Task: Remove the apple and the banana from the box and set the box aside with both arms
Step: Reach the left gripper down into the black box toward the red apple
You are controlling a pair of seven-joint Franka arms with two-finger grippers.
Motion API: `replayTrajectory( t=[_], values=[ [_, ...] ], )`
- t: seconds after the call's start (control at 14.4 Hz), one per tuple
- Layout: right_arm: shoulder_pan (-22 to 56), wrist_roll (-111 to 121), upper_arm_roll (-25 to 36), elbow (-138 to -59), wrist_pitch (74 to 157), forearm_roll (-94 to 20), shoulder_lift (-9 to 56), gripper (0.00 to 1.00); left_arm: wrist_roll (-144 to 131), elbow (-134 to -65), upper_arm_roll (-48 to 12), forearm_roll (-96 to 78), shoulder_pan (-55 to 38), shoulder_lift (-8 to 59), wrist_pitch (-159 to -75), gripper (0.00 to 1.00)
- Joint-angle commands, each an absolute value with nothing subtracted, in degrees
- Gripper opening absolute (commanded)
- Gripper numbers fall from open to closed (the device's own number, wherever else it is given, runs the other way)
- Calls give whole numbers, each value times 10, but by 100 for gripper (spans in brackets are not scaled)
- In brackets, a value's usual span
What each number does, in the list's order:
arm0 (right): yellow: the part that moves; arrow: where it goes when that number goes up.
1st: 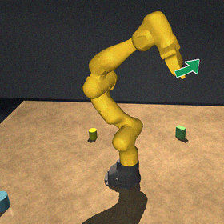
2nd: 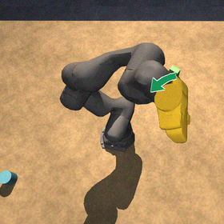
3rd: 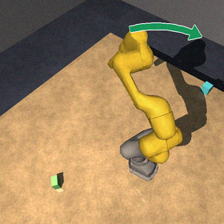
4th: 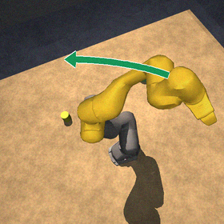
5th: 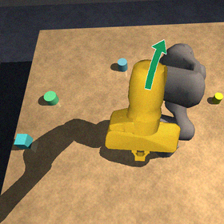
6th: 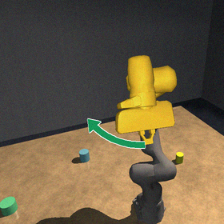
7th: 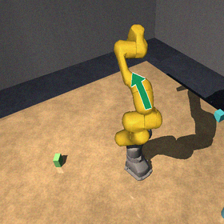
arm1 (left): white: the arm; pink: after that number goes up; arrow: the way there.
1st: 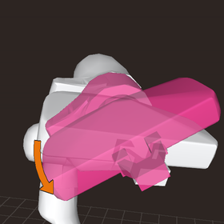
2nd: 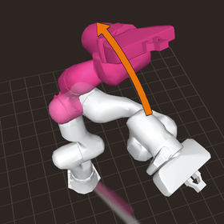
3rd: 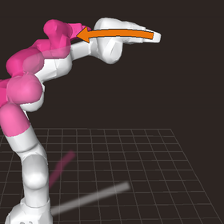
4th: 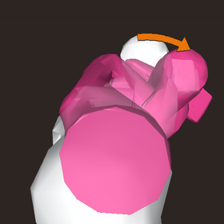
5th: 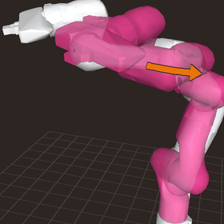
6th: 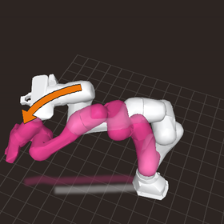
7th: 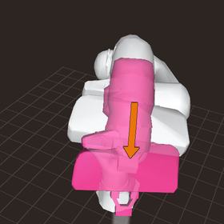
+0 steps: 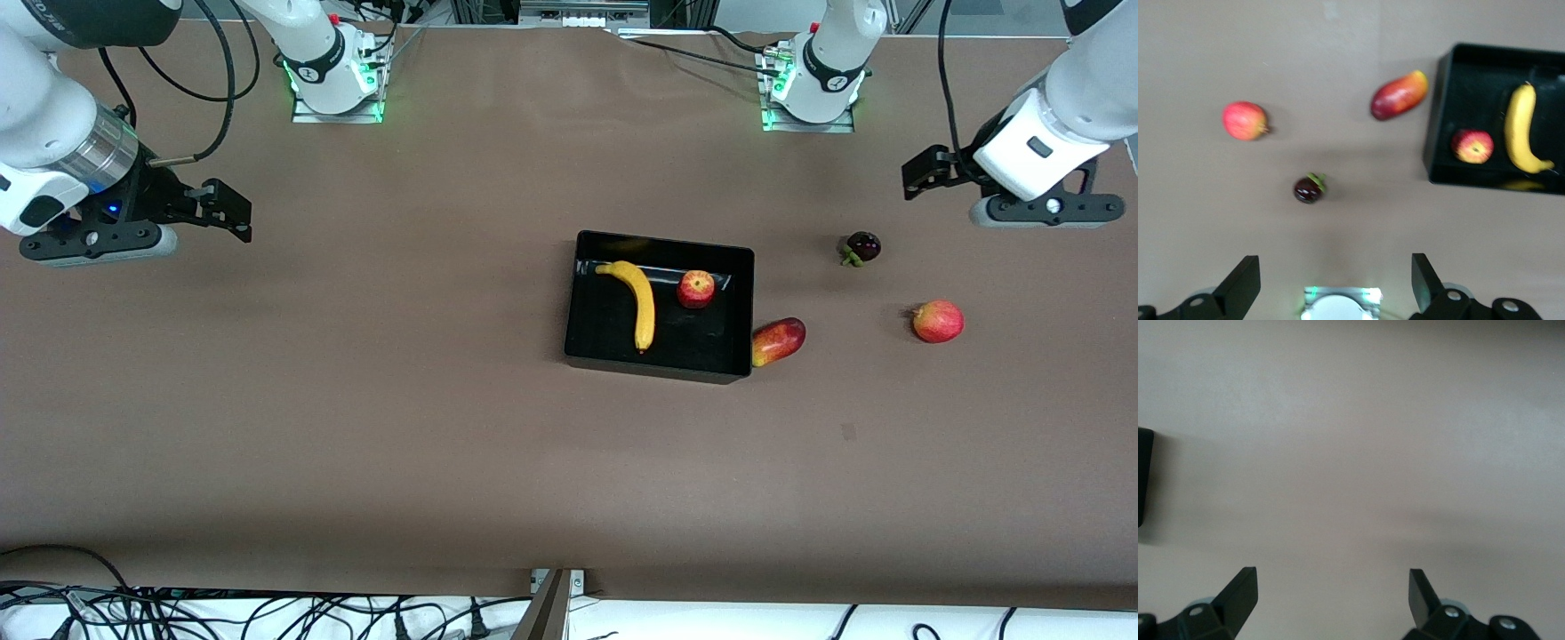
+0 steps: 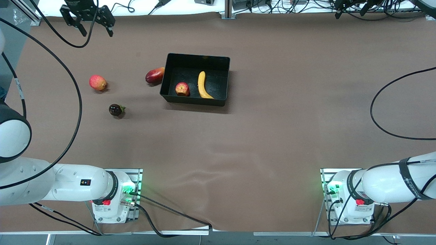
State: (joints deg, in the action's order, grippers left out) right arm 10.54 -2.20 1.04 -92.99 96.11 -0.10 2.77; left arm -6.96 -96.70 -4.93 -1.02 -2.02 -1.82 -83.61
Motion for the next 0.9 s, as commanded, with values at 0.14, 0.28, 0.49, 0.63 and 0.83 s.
replayTrajectory(
  t=[0.14,0.28,0.49,0.63,0.83],
  values=[
    [105,-22,11,-918,954,3,33,100,-62,-878,-58,-53,-32,59,-809,100],
    [105,-22,11,-918,954,3,34,100,-70,-840,-67,-45,-67,115,-816,100],
    [105,-23,11,-918,954,3,34,100,-122,-838,-66,-42,-115,186,-912,100],
    [105,-23,11,-918,954,3,34,100,-137,-846,-66,-42,-134,234,-968,100],
    [105,-22,11,-918,954,3,34,100,-146,-877,-65,-42,-162,272,-1026,100]
  ],
)
